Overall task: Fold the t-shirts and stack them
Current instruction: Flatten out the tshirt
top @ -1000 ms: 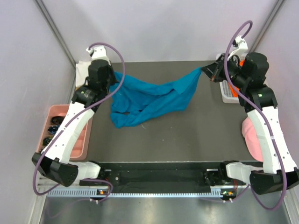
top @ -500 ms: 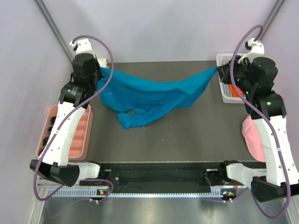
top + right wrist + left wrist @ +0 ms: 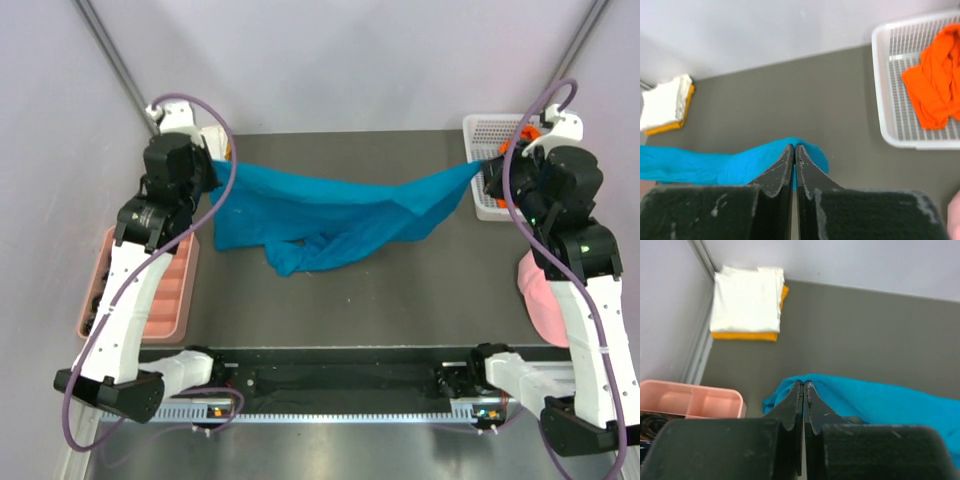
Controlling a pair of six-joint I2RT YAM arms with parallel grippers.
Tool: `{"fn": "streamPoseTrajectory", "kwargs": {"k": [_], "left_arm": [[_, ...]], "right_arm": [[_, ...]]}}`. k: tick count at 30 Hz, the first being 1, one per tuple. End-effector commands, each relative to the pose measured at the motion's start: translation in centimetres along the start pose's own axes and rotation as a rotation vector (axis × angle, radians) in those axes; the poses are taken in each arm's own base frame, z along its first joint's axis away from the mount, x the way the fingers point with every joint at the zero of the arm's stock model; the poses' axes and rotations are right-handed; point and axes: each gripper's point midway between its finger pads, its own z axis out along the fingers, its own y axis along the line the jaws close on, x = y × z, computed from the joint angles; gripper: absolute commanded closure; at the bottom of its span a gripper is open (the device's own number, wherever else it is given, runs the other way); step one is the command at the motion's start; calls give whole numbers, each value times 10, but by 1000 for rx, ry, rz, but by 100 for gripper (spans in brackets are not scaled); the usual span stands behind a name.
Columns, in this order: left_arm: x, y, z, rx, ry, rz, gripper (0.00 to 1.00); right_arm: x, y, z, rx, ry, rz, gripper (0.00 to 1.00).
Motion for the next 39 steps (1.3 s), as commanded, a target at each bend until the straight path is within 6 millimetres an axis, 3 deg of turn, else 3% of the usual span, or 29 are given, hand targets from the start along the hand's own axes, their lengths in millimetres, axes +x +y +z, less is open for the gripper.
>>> {"fn": "streamPoseTrajectory", "kwargs": {"k": [1, 2, 4, 5, 6, 11, 20, 23, 24, 26, 30, 33, 37, 39], "left_arm": [[61, -9, 9, 58, 142, -15, 100], [71, -11, 13, 61, 165, -35, 100], [102, -18, 23, 91, 220, -56, 100], [112, -22, 26, 98, 237, -90, 100], [133, -23, 32, 102, 275, -98, 100], [176, -26, 68, 55, 331, -134, 100], [246, -43, 138, 11, 523, -110, 100], [266, -47, 151, 5, 576, -111, 100], [270, -47, 153, 0, 586, -109, 99], [270, -45, 155, -11, 582, -109, 89], [255, -34, 150, -53, 541, -81, 47], [242, -32, 143, -51, 516, -68, 28], [232, -34, 128, -17, 502, -93, 23], [237, -38, 122, 6, 513, -112, 23]], "right_arm": [[33, -14, 8, 53, 57, 40, 100], [52, -20, 16, 70, 104, 46, 100], [69, -22, 24, 74, 133, 71, 100], [91, -27, 30, 88, 175, 81, 100], [99, -29, 33, 88, 187, 88, 100], [147, -40, 52, 115, 278, 106, 100], [182, -46, 80, 123, 361, 107, 100], [188, -48, 85, 127, 379, 100, 100], [187, -47, 87, 125, 375, 96, 100], [190, -47, 88, 122, 382, 93, 100], [193, -46, 90, 113, 394, 93, 100], [196, -45, 92, 102, 400, 94, 100], [198, -44, 92, 100, 405, 97, 100], [197, -44, 91, 100, 403, 99, 100]]}}
